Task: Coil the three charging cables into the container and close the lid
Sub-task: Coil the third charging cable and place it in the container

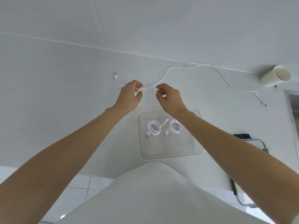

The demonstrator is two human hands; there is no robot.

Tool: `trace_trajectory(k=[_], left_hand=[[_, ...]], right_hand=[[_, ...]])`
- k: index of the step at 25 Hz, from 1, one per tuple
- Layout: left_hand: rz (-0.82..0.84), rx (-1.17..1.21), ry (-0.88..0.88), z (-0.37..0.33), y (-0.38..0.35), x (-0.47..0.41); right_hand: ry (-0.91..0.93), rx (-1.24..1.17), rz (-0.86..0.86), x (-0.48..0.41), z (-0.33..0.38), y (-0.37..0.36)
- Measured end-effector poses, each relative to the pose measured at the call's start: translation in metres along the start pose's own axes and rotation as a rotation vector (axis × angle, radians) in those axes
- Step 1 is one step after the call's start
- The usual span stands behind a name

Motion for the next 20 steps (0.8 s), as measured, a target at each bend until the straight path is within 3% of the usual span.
trace_trajectory(k=[5, 11, 20], left_hand=[[0.115, -0.318, -0.001, 0.047, 0.031, -0.035], [0.229, -0.528, -0.073, 0.090, 0.046, -0.067], [0.225, -0.701, -0.247, 0.123, 0.042, -0.088]], right_hand=[[0.001, 0.293, 0.165, -0.060, 0.016, -0.028], [-0.016, 0.619, 0.279, -0.110, 0.009, -0.054], [-0.054, 0.733, 0.307, -0.130, 0.000, -0.083]])
Point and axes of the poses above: each hand's wrist, its own x-axis away from the middle knuckle, its own y-axis out of the back of the hand, z = x × y, the point moved 1 cm from there along -x, towards the middle knuckle, and after that the axes turned 12 degrees about z, right-handed, at the moved point
